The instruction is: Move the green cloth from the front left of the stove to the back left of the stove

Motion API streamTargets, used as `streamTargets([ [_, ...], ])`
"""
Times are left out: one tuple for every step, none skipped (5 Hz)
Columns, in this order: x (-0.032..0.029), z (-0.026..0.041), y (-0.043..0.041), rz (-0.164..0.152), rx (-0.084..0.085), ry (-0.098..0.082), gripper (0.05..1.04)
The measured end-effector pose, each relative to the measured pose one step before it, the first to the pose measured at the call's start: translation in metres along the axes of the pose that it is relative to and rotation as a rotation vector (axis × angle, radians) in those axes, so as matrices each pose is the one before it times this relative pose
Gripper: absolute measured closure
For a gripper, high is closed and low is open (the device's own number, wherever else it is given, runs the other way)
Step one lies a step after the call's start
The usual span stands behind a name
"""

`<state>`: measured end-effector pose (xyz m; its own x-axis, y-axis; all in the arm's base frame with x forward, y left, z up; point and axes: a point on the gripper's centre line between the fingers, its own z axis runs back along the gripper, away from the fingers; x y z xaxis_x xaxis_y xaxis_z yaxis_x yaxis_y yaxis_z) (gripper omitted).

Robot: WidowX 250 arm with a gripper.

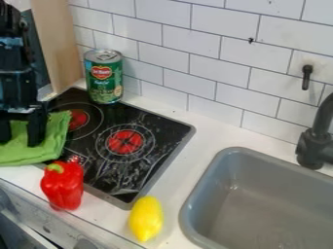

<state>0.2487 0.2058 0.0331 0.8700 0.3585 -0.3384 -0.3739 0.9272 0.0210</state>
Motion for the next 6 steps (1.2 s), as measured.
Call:
streamTargets([
  [0.00299,-0.00244,0.00562,0.0087,0.0287,0.0169,0.083],
  [0.0071,0.00317,0.00336,-0.0001,0.0114,0.0023,0.083],
  [0.03162,0.01941,0.0091,-0.0095,0.0488,-0.0939,0.083],
  [0.03045,0.0124,0.00293,-0.0711,0.0742,-0.0539,0.083],
  [0.00482,0.0025,0.0001,-0.0329,0.0163,-0.0193,0.083],
  [-0.00144,-0.00061,-0.00414,-0.0339,-0.0038,-0.0013,0.083],
])
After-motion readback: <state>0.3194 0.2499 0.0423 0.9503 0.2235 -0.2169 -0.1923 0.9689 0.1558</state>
